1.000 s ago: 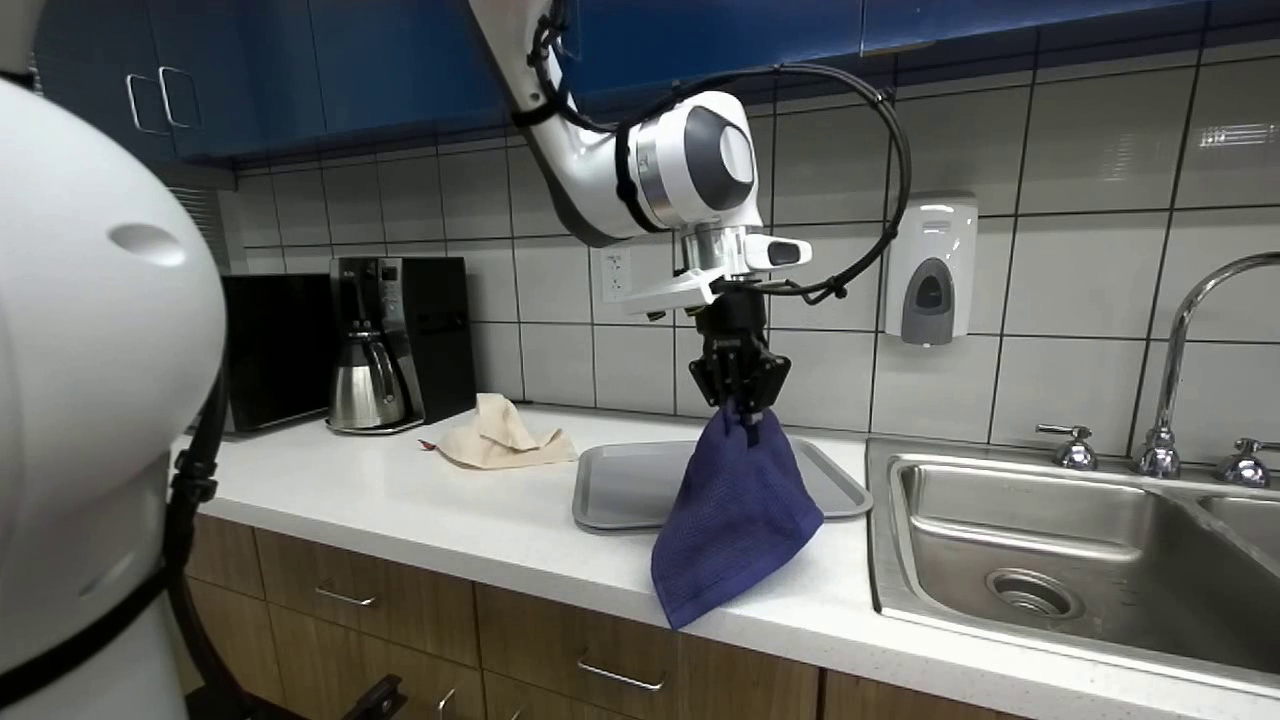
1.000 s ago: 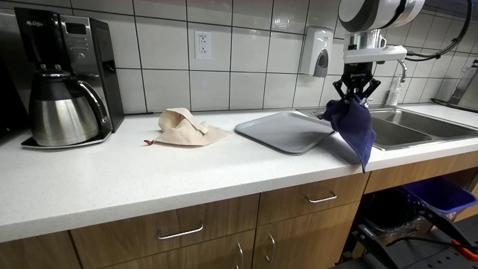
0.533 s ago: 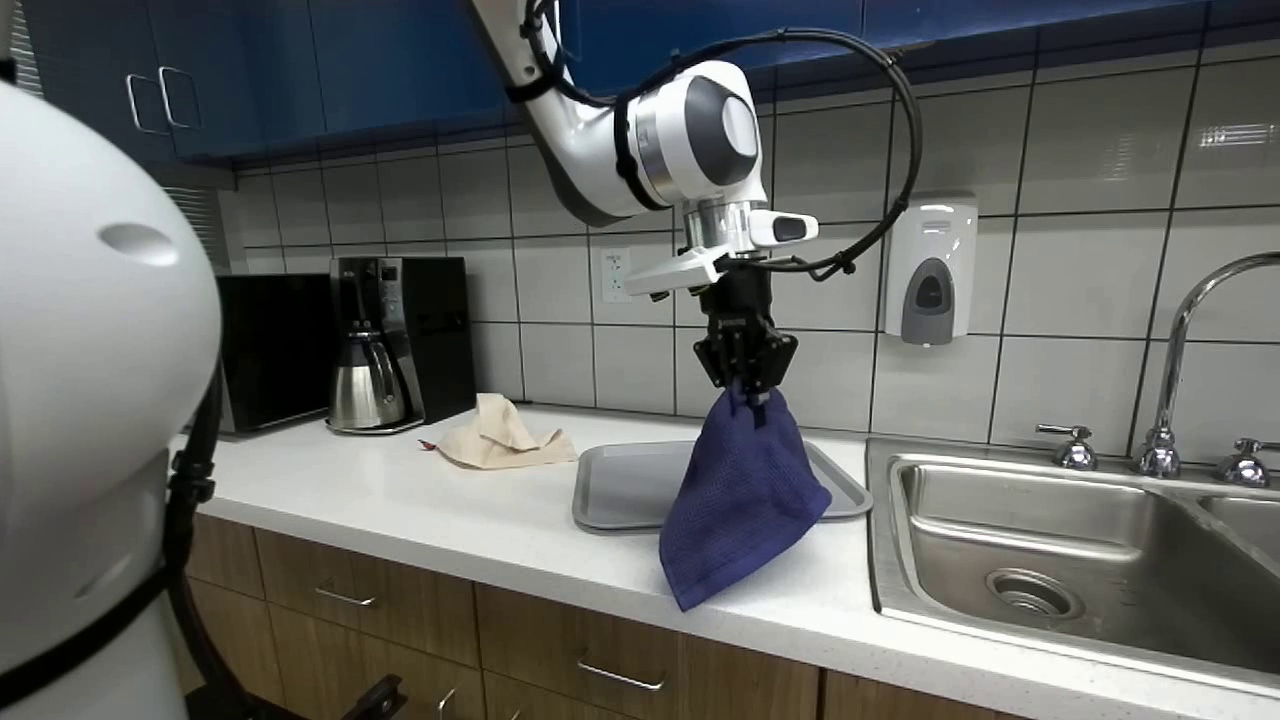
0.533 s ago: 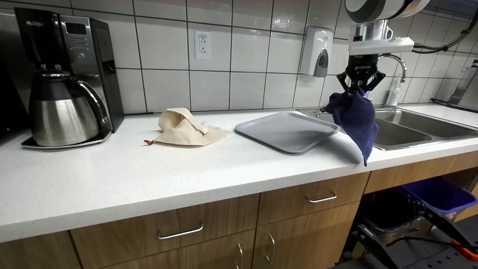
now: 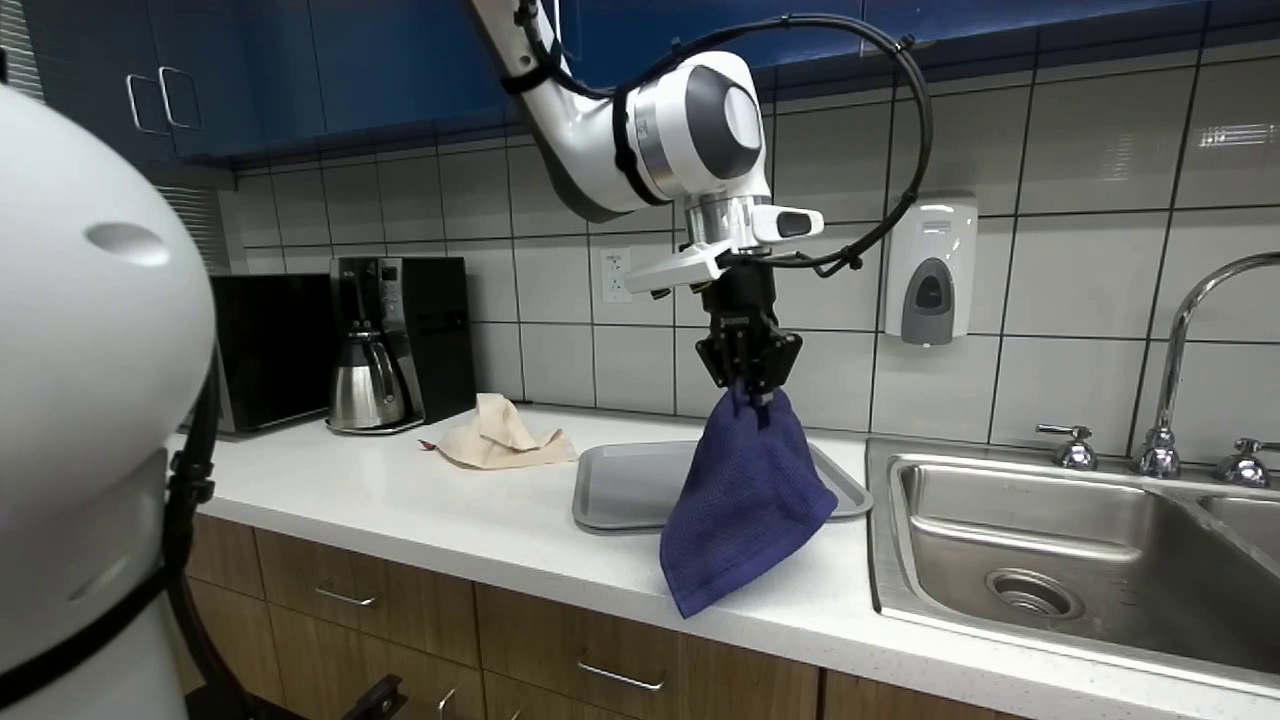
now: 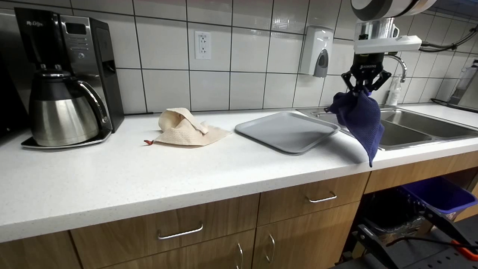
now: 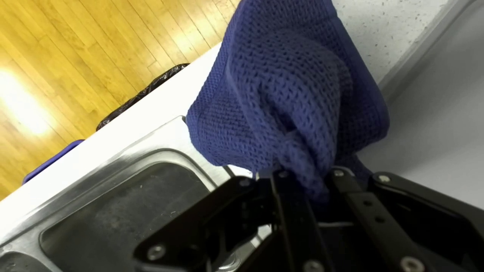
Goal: Pick the cream tea towel and put it on the table to the left of the gray tray, pick the navy blue tea towel and put it on the table to the right of the gray tray
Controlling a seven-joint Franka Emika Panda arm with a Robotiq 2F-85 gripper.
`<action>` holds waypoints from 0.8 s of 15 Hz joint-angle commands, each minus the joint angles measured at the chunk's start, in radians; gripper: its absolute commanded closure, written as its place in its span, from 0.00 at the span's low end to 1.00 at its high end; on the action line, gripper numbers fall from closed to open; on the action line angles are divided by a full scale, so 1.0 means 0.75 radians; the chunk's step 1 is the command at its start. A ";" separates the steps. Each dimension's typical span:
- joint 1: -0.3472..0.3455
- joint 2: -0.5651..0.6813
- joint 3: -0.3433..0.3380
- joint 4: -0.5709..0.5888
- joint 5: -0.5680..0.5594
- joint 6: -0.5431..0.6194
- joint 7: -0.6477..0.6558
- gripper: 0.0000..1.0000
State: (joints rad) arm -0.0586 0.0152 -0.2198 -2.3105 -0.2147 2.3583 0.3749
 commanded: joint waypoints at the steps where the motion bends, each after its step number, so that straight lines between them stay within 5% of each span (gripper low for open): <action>1: -0.051 -0.052 0.028 -0.059 -0.047 0.004 0.034 0.97; 12: -0.075 0.065 0.025 -0.034 -0.018 -0.002 0.030 0.97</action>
State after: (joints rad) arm -0.0956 0.0396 -0.2198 -2.3499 -0.2227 2.3583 0.3762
